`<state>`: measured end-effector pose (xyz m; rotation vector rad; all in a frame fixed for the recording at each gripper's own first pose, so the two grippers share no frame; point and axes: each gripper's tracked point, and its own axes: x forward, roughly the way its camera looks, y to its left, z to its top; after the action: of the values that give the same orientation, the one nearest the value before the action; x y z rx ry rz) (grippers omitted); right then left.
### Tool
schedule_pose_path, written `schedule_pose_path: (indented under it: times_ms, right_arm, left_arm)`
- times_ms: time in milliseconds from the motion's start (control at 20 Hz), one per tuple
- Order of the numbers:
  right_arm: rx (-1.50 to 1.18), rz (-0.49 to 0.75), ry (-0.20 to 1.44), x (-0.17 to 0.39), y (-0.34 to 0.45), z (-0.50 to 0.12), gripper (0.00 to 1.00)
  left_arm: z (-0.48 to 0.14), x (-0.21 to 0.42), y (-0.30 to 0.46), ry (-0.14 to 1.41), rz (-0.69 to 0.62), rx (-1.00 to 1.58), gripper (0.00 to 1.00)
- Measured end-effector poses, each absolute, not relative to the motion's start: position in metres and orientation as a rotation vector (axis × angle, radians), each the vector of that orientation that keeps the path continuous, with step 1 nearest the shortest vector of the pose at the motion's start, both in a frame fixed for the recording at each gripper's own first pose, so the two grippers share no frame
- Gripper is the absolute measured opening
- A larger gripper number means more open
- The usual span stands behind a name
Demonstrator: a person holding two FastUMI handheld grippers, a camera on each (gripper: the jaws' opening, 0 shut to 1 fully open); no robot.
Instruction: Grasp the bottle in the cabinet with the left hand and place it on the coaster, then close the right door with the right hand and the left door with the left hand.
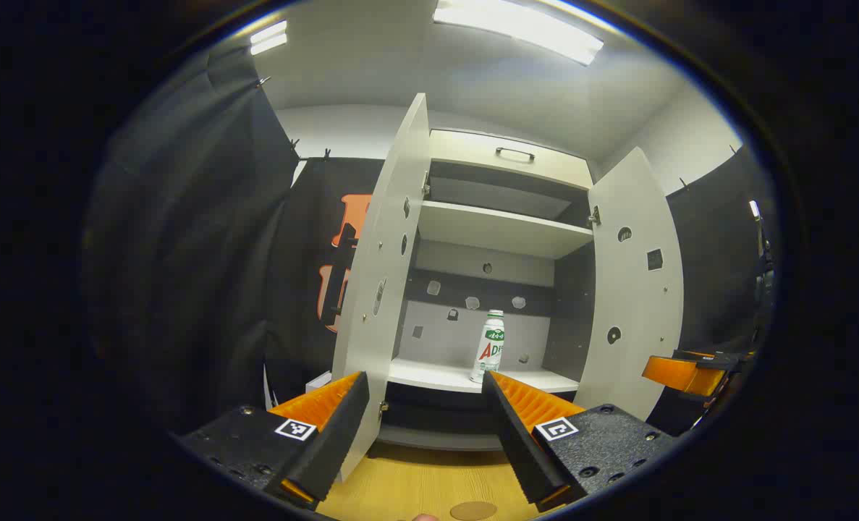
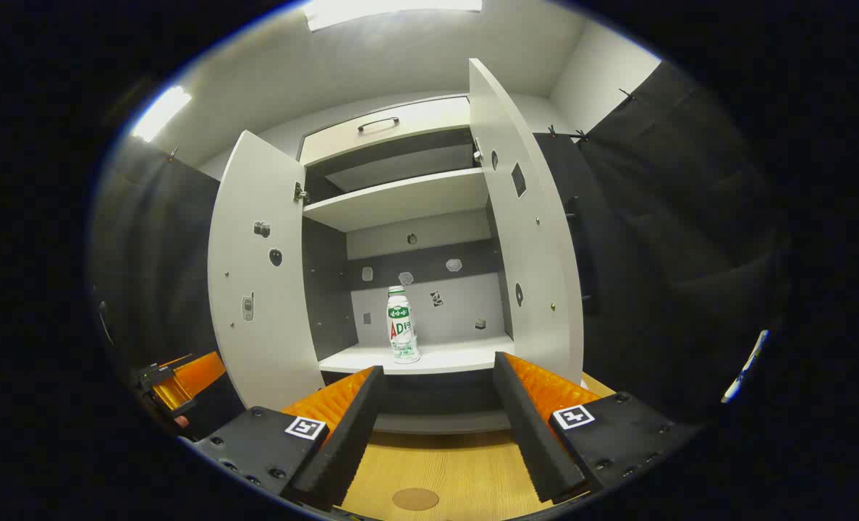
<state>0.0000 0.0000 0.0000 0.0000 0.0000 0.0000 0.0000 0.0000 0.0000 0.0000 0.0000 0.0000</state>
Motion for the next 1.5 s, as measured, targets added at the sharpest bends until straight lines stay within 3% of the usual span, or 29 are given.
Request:
schedule_pose_path:
  times_ms: [150, 200, 350, 400, 1050, 1500]
  right_arm:
    - [-0.013, -0.014, 0.002, -0.002, -0.004, -0.004, 1.00]
    - [-0.018, -0.019, 0.002, -0.002, -0.005, -0.006, 1.00]
    - [-0.026, -0.031, 0.009, -0.003, -0.009, -0.010, 0.88]
    - [-0.024, -0.032, 0.008, -0.002, -0.009, -0.011, 0.98]
    - [-0.003, -0.046, 0.030, 0.012, -0.011, -0.016, 0.98]
    - [-0.009, 0.055, 0.057, 0.033, -0.020, -0.008, 0.98]
  left_arm:
    - [0.000, 0.001, -0.005, -0.003, -0.012, 0.052, 0.98]
    - [0.000, 0.002, -0.008, -0.006, -0.017, 0.061, 0.95]
    - [-0.009, 0.005, -0.018, 0.016, -0.042, 0.058, 0.95]
    - [-0.012, 0.006, -0.019, 0.025, -0.046, 0.052, 0.95]
    - [-0.017, 0.017, -0.009, 0.040, -0.021, 0.045, 0.95]
    - [-0.021, 0.054, -0.033, 0.061, -0.004, 0.035, 0.95]
